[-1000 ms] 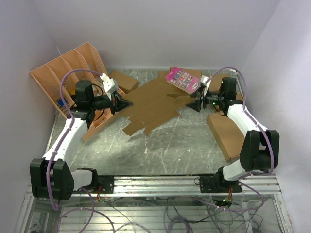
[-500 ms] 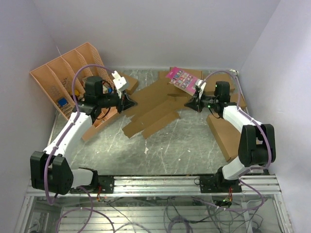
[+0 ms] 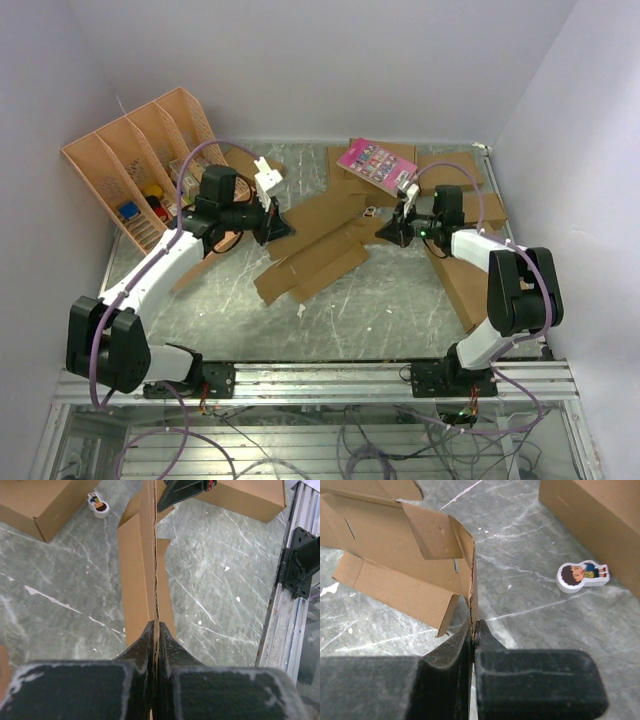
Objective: Fold the paper box
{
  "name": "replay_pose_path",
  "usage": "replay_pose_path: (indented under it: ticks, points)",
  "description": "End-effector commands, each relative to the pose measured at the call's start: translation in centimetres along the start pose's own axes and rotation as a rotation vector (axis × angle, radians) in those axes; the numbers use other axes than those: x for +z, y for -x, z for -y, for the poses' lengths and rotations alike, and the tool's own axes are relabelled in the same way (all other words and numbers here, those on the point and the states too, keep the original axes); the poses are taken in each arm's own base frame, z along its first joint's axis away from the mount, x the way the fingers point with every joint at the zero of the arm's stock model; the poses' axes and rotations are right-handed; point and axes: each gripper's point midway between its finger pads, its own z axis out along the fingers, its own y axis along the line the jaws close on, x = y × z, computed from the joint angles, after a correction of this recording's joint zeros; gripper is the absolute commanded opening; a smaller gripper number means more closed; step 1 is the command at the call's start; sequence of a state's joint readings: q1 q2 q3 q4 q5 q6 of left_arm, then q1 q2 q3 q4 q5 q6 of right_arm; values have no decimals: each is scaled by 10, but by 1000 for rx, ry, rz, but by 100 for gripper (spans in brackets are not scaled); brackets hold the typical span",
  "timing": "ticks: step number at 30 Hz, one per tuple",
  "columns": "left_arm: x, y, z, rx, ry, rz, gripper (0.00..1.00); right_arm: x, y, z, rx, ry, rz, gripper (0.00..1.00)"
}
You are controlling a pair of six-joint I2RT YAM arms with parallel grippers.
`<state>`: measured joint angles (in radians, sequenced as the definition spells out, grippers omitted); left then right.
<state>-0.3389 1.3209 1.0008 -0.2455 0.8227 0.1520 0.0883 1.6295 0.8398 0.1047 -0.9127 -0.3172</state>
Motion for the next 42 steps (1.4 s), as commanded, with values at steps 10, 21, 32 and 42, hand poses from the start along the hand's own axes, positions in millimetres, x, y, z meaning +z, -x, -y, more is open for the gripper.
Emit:
replay_pose_path:
  ticks: [10, 21, 32, 42]
  points:
    - [20, -42, 14, -172, 21, -156, 7, -1, -3, -27, -53, -10, 66, 0]
    - [20, -41, 8, -184, 88, -159, 7, 6, -18, -59, 24, 53, -4, 0]
    - [8, -34, 22, -66, 71, -114, 7, 6, -44, -56, 97, 56, -141, 3]
    - [8, -44, 36, -25, 33, -114, 7, 1, -58, -67, 131, 83, -196, 14]
